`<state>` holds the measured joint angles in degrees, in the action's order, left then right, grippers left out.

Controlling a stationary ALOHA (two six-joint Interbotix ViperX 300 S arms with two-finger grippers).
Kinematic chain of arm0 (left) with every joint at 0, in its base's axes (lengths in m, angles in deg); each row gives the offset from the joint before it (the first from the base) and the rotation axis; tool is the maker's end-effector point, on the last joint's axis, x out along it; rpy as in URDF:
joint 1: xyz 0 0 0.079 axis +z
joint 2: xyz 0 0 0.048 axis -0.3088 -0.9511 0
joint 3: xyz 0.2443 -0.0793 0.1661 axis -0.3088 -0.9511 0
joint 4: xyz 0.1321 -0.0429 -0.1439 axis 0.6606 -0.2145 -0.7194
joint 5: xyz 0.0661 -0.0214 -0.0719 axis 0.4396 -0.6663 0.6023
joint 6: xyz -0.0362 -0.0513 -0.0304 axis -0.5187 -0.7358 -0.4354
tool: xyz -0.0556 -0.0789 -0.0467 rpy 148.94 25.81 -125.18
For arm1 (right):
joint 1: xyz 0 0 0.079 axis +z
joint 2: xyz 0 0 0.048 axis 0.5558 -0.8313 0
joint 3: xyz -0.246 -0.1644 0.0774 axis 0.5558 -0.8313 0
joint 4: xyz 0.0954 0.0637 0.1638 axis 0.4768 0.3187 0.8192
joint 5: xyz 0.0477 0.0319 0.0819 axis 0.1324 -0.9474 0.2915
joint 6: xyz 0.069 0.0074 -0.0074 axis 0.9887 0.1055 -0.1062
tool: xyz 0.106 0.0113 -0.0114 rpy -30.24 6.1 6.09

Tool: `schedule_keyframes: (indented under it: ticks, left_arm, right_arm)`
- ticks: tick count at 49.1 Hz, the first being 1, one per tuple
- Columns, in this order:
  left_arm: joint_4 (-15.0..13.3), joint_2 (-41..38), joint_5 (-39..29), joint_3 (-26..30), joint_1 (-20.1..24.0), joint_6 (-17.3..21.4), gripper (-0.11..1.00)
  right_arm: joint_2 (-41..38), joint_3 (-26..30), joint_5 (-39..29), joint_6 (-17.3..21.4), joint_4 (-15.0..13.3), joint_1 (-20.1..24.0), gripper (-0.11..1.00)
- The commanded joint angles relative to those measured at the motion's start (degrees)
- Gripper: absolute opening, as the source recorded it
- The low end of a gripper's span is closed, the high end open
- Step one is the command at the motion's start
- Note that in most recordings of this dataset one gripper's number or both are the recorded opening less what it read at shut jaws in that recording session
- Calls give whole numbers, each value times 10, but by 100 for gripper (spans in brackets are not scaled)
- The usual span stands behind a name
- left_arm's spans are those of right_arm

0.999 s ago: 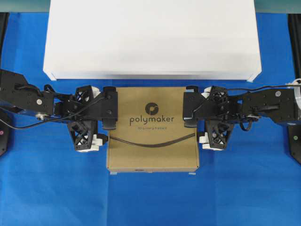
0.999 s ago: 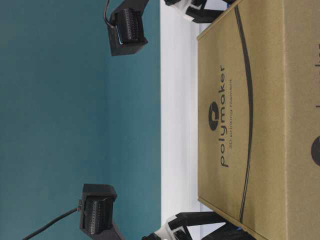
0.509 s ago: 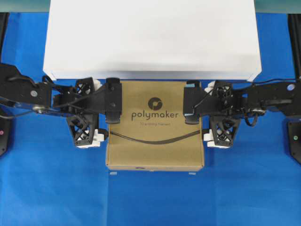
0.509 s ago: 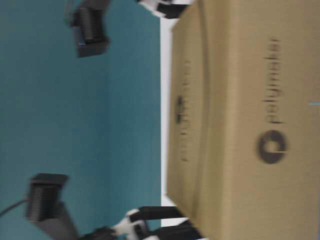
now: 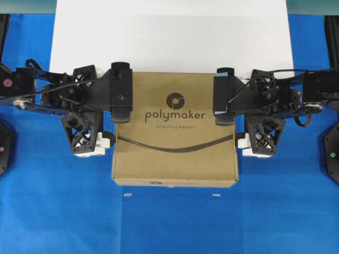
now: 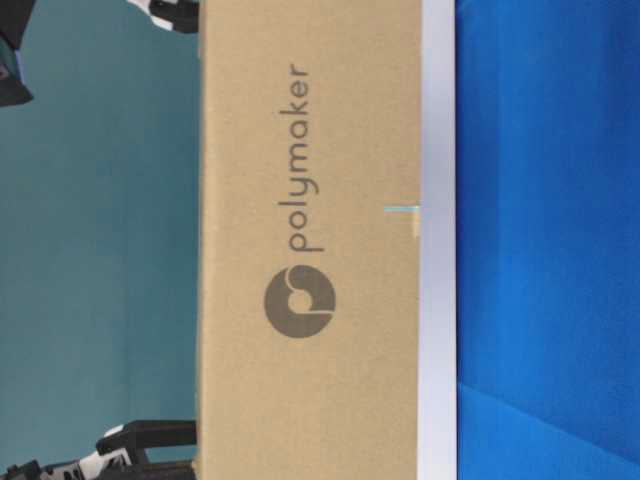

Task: Place the cardboard box on the stand after clamping it between your arms.
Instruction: 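Clamp the polymaker box between both grippers and lift it, then carry the clamped box back over the white stand with both arms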

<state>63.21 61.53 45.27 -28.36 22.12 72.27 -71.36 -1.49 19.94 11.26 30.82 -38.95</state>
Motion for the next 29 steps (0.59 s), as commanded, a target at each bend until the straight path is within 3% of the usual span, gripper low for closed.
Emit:
schedule_keyframes:
  ticks: [1,19,29]
  left_arm:
    - [-3,4,21,55,7,-11,87]
    - [-3,-4,24,64,23,-6,87]
    - [-3,-11,25,69,45,36,87]
  right_arm:
    - [4,52,18,11,9,-5,98]
    - [-2,57,39,-15,10,-17,98]
    - [-9,69,46,-45,10,-55,98]
